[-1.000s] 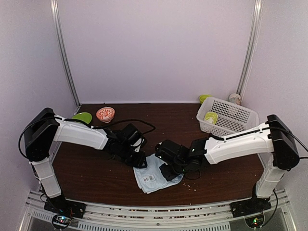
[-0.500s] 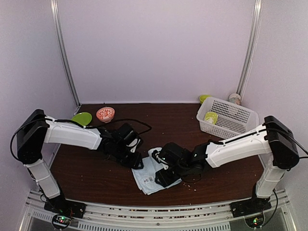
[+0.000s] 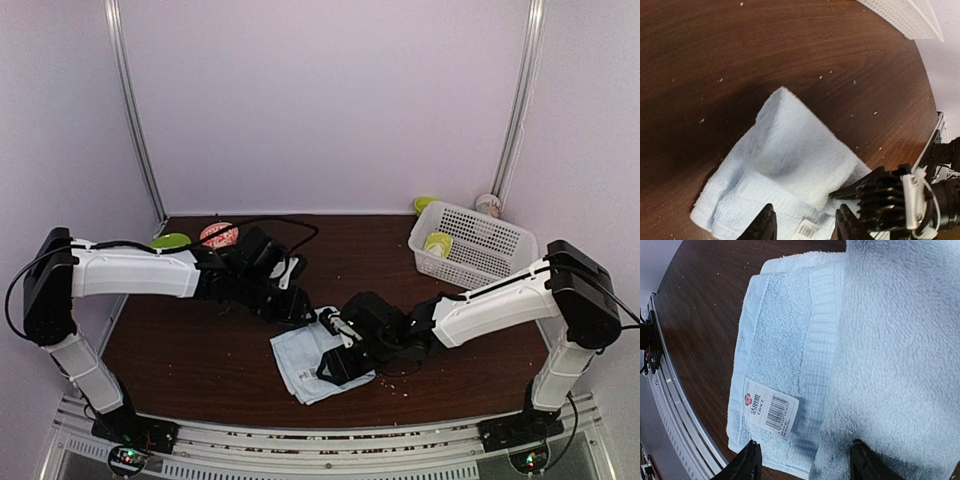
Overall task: Roll the towels
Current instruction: Roll the towel at the center of the board.
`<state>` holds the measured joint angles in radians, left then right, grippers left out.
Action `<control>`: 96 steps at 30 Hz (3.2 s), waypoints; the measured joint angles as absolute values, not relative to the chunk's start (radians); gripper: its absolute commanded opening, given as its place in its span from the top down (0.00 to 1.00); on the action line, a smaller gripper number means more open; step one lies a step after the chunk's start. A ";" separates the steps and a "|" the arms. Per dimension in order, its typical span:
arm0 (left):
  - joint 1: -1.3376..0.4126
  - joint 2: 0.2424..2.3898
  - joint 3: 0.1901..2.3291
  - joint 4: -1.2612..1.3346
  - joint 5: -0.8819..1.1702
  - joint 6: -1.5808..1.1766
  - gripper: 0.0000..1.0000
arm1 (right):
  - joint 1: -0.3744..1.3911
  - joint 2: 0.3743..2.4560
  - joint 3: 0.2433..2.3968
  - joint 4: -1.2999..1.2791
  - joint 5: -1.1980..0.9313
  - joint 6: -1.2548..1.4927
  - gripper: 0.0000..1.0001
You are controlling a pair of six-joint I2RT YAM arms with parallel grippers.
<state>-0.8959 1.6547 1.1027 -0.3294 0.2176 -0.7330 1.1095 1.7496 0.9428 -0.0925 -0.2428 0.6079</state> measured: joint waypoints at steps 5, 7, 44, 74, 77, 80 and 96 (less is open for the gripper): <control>-0.894 1.726 1.163 -0.284 0.245 -0.740 0.63 | 1.103 1.743 0.928 -0.072 -0.252 0.616 0.39; -0.893 1.756 1.176 -0.277 0.254 -0.742 0.64 | 1.103 1.743 0.928 -0.070 -0.254 0.617 0.39; -0.843 1.903 1.050 -0.061 0.311 -0.804 1.00 | 1.112 1.713 0.943 -0.301 -0.200 0.611 0.51; -0.843 1.896 1.044 -0.058 0.303 -0.784 1.00 | 0.819 1.753 0.749 0.181 -0.595 0.790 0.87; -0.843 1.894 1.044 -0.062 0.303 -0.784 1.00 | 0.820 1.761 0.754 0.179 -0.605 0.788 1.00; -0.843 1.874 1.043 -0.100 0.294 -0.780 0.83 | 0.822 1.756 0.776 0.133 -0.585 0.759 1.00; -0.843 1.656 0.955 -0.292 0.209 -0.758 0.77 | 0.971 1.710 1.052 -0.376 -0.117 0.572 1.00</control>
<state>-0.8433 1.6562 0.9550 -0.2920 0.2092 -0.7582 0.9714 1.7100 1.0523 -0.3759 -0.1165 0.5724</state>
